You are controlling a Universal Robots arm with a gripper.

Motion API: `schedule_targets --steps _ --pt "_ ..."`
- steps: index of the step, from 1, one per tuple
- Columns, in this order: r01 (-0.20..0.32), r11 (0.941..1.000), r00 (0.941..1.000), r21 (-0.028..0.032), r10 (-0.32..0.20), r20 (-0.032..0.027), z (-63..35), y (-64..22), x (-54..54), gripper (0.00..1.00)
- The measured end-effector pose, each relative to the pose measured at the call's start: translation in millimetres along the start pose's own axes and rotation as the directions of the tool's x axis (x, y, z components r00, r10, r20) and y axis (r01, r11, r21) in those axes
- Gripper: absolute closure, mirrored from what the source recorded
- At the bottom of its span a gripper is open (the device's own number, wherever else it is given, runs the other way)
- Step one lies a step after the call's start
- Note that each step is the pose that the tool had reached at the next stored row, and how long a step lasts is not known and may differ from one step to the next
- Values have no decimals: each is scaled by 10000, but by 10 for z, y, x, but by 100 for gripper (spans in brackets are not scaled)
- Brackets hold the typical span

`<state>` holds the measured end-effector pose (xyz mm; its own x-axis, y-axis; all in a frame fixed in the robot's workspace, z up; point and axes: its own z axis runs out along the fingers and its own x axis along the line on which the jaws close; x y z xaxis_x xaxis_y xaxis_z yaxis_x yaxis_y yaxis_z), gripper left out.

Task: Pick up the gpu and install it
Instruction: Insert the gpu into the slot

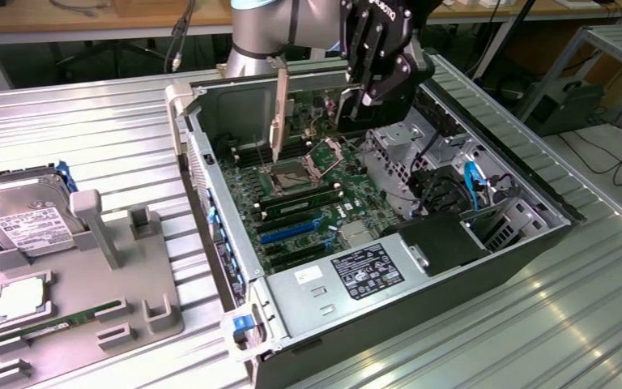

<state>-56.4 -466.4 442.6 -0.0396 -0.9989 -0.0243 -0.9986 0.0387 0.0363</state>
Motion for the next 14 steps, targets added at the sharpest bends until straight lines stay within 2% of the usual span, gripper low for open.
schedule_targets --steps 14 --pt "207 9998 9998 -6 -207 -7 23 -1 0 72"
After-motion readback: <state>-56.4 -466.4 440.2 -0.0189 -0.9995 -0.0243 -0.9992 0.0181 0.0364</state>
